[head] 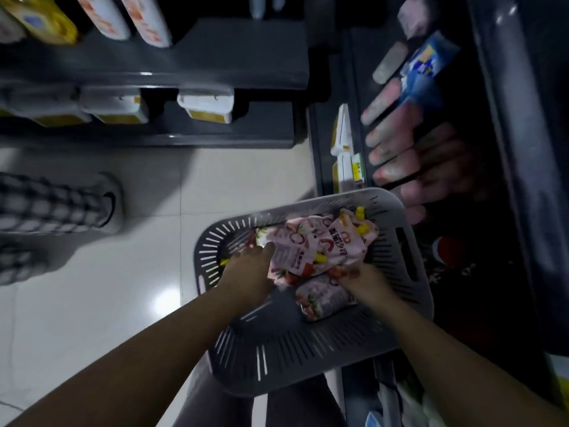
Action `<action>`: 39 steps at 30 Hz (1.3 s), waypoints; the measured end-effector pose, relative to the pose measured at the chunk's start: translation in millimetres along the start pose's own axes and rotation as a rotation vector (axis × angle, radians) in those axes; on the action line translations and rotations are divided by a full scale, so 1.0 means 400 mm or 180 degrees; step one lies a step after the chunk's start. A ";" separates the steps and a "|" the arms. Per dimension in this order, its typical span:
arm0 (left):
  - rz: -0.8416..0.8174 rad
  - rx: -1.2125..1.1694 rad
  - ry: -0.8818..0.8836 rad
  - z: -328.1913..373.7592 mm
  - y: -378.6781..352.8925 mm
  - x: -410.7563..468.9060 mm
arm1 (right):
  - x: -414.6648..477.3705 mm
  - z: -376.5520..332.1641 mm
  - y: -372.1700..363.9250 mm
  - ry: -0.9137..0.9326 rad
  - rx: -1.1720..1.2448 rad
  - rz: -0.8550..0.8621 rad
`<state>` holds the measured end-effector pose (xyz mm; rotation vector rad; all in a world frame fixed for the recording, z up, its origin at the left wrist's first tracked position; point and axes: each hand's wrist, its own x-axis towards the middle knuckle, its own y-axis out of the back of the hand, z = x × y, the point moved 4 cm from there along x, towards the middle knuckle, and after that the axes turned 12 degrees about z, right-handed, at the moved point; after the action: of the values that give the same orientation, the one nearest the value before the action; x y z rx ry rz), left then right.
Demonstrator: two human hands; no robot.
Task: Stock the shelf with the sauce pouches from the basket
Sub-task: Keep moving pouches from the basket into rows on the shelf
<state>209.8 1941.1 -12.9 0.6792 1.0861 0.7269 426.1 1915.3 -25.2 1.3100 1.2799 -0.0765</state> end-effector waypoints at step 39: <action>-0.1104 -0.4778 0.2251 -0.006 -0.188 0.107 | 0.161 0.080 -0.016 -0.1034 0.3112 -0.0569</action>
<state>233.6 1931.2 -95.4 -1.0851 0.9001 1.2359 466.9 1927.6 -83.5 1.8767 1.0865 -1.1090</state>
